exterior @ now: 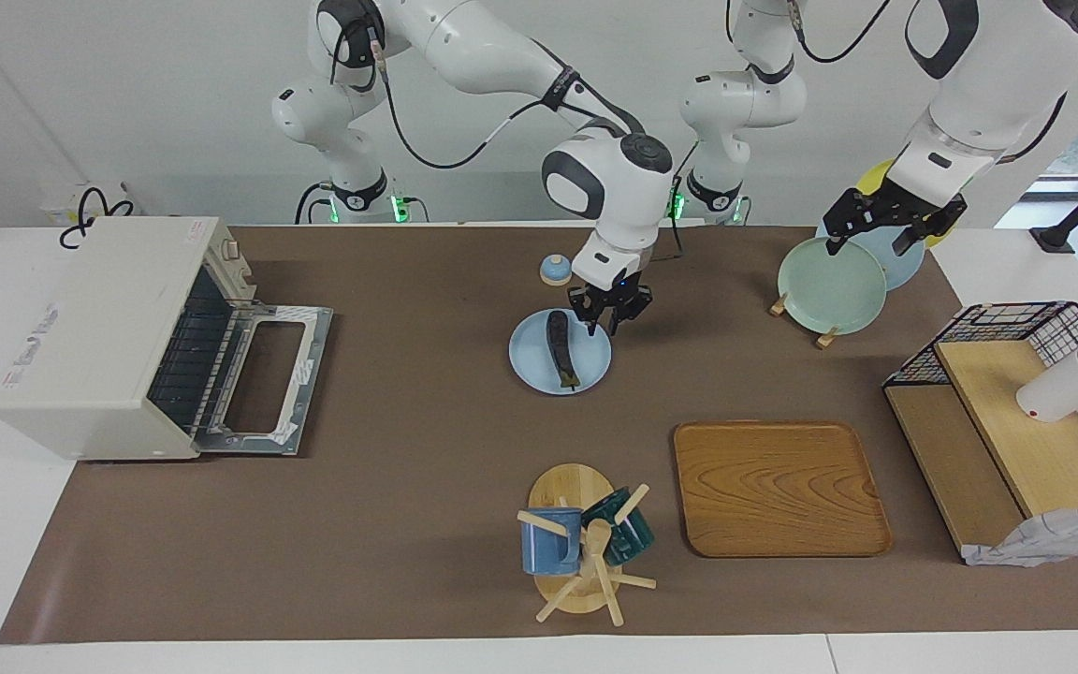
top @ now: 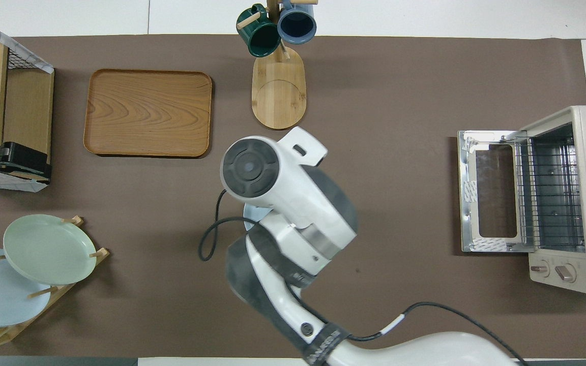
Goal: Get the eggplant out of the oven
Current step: 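Lower the plate onto the table center and open the right gripper, then reach the left gripper to the eggplant while the right gripper withdraws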
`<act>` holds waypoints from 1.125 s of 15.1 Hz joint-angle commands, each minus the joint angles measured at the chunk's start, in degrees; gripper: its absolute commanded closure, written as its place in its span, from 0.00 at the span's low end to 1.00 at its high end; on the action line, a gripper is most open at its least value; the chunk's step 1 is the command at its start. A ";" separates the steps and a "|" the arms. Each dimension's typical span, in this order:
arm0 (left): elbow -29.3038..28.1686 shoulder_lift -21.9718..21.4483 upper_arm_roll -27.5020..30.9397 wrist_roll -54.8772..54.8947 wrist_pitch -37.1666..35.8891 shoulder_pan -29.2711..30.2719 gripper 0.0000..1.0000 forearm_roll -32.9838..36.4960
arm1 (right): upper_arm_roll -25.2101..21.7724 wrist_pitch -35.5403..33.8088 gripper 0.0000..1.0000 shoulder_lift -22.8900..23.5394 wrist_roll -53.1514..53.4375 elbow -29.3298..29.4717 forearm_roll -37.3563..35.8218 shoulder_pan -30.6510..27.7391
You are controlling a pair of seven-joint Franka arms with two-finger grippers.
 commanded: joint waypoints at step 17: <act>-13.98 1.81 -0.77 -28.34 16.58 -23.97 0.00 -6.93 | 0.83 23.07 0.98 -13.34 -22.42 -38.12 -8.33 -28.36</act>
